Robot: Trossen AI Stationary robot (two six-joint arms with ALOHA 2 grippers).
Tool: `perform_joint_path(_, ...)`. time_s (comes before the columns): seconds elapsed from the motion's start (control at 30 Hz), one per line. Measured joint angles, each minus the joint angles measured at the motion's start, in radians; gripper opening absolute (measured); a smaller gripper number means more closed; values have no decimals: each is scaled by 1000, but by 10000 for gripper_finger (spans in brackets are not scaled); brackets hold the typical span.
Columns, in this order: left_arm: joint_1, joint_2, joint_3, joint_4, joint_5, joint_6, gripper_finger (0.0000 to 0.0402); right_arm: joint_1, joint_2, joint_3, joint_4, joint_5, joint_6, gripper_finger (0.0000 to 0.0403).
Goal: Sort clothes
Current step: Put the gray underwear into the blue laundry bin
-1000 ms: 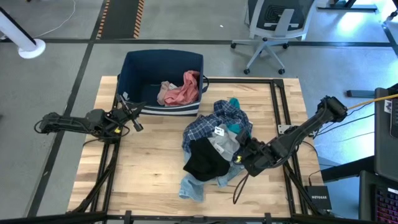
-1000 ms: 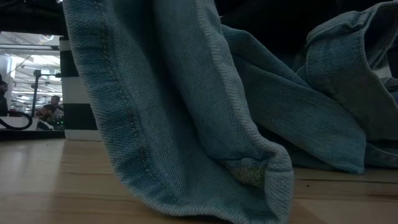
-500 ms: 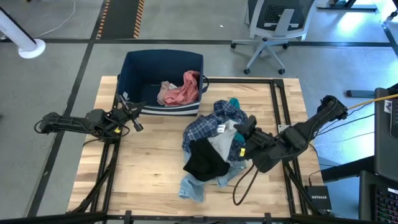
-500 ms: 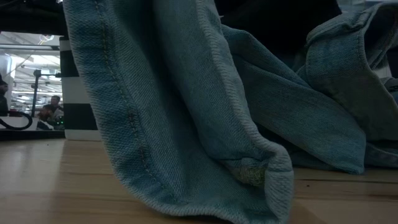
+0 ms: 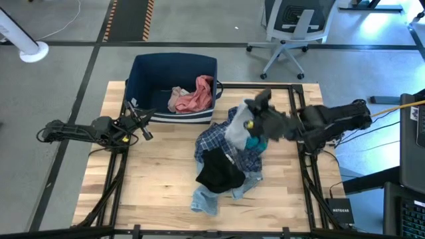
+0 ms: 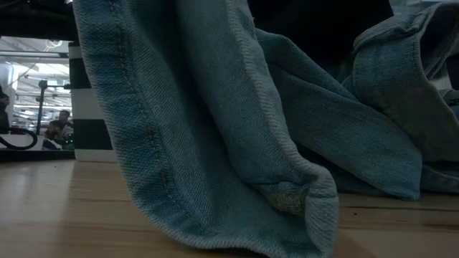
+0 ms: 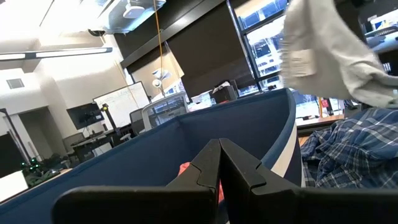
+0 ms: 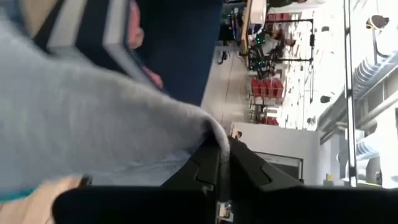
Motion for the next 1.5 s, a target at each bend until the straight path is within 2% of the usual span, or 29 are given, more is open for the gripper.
perform_joint_path(0.1, 0, 0, 0, 0, 0, 0, 1, -83, 0, 2, 136, -97, -90, 26)
perform_joint_path(0.3, 0, 0, 0, 0, 0, 0, 1, -252, 0, 2, 428, -404, -184, 33)
perform_joint_path(0.47, 0, 0, 0, 0, 0, 0, 1, -381, 0, 2, 668, -556, -229, 34)
perform_joint_path(0.67, 0, 0, 0, 0, 0, 0, 1, -517, 40, 3, 966, -751, -205, 34)
perform_joint_path(0.8, 0, 0, 0, 0, 0, 0, 1, -577, 108, 3, 1068, -801, -202, 34)
perform_joint_path(1.1, 0, 0, 0, 0, 0, 0, 1, -616, 271, 1, 1051, -809, -230, 35)
perform_joint_path(1.3, 0, 0, 0, 0, 0, 0, 1, -613, 302, 1, 1066, -814, -257, 35)
perform_joint_path(1.5, 0, 0, 0, 0, 0, 0, 1, -613, 303, 1, 960, -813, -236, 35)
